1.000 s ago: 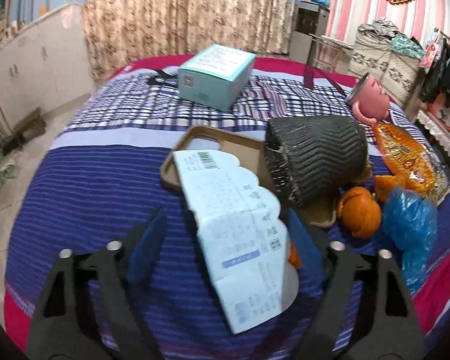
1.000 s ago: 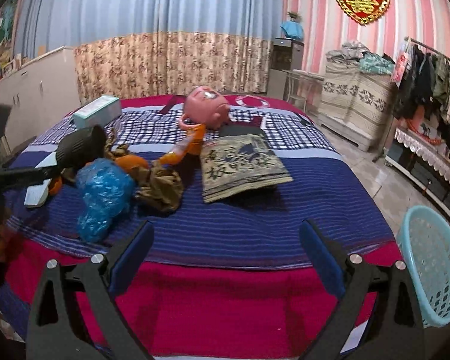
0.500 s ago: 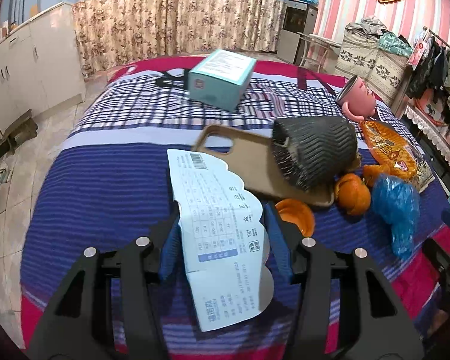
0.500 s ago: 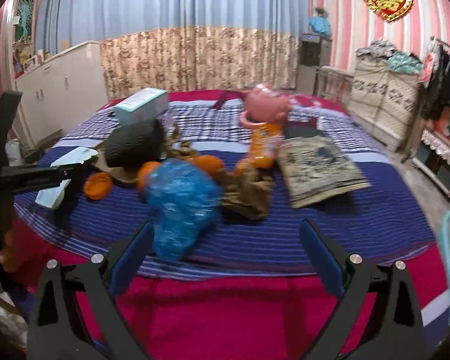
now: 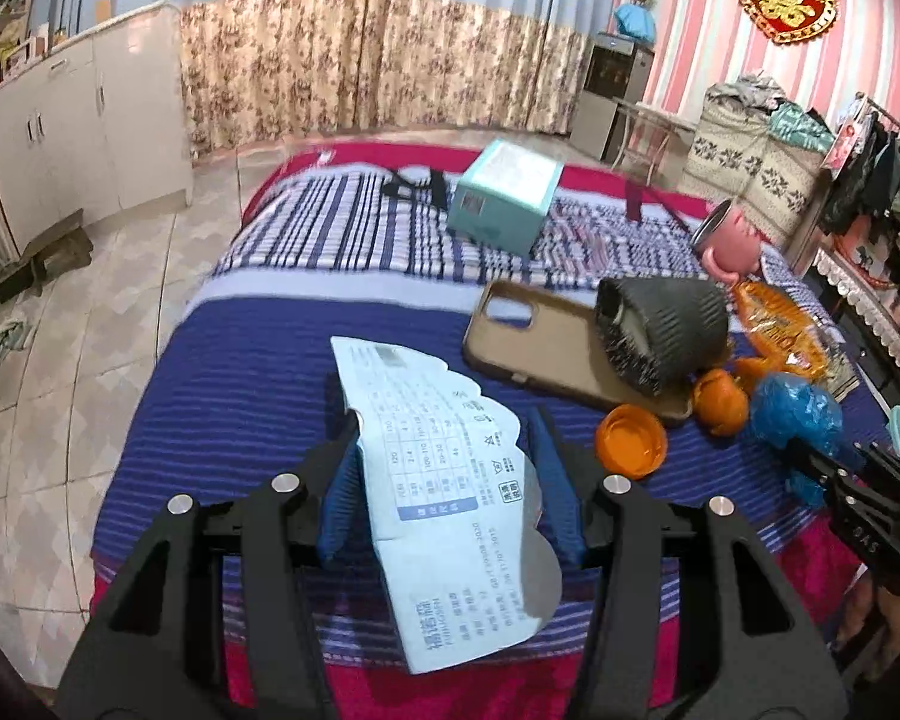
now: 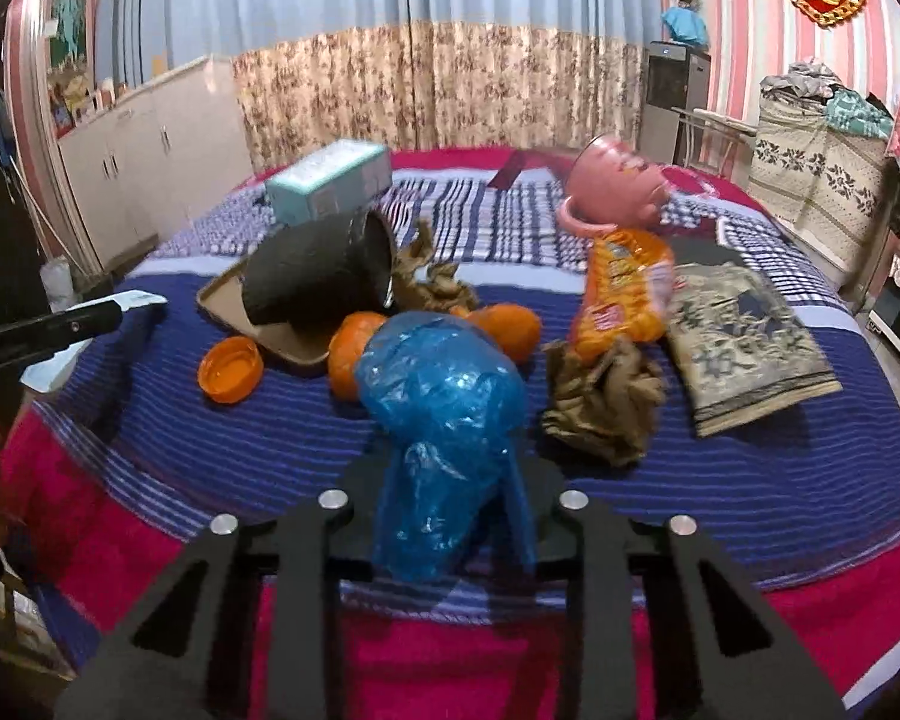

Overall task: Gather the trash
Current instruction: 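Carry receipt and blue bag to the basket and open the left tool over it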

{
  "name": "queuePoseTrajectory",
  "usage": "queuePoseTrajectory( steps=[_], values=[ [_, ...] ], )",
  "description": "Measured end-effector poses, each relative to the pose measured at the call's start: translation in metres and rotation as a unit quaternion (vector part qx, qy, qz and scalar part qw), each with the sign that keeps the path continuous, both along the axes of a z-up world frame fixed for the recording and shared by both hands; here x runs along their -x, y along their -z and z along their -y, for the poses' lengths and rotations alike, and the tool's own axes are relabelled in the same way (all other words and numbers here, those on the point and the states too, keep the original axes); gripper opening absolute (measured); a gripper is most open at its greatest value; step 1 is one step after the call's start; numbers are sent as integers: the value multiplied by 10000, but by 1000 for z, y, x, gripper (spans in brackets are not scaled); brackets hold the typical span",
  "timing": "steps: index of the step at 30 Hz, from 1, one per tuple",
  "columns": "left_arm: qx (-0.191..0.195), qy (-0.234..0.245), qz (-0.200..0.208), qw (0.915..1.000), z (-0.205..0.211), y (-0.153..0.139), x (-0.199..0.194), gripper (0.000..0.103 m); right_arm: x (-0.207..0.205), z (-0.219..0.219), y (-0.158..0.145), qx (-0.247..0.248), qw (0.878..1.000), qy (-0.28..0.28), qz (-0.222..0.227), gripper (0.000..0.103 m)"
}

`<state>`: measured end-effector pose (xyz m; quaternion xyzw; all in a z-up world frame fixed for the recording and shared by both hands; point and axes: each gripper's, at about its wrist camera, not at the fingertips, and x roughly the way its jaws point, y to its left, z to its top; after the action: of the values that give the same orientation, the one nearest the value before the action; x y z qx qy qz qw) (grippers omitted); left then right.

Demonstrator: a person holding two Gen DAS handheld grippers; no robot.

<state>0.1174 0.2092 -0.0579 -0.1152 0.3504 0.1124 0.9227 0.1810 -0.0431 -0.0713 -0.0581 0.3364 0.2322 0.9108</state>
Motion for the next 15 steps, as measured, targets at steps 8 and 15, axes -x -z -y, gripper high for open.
queuePoseTrajectory(
  steps=[8,15],
  values=[
    [-187,266,236,9992,33,-16,-4,52,16,54,-35,-197,9987,179,434,28],
    [-336,652,461,9962,79,-32,-12,52,15,127,-65,-42,9936,778,814,28]
  ],
)
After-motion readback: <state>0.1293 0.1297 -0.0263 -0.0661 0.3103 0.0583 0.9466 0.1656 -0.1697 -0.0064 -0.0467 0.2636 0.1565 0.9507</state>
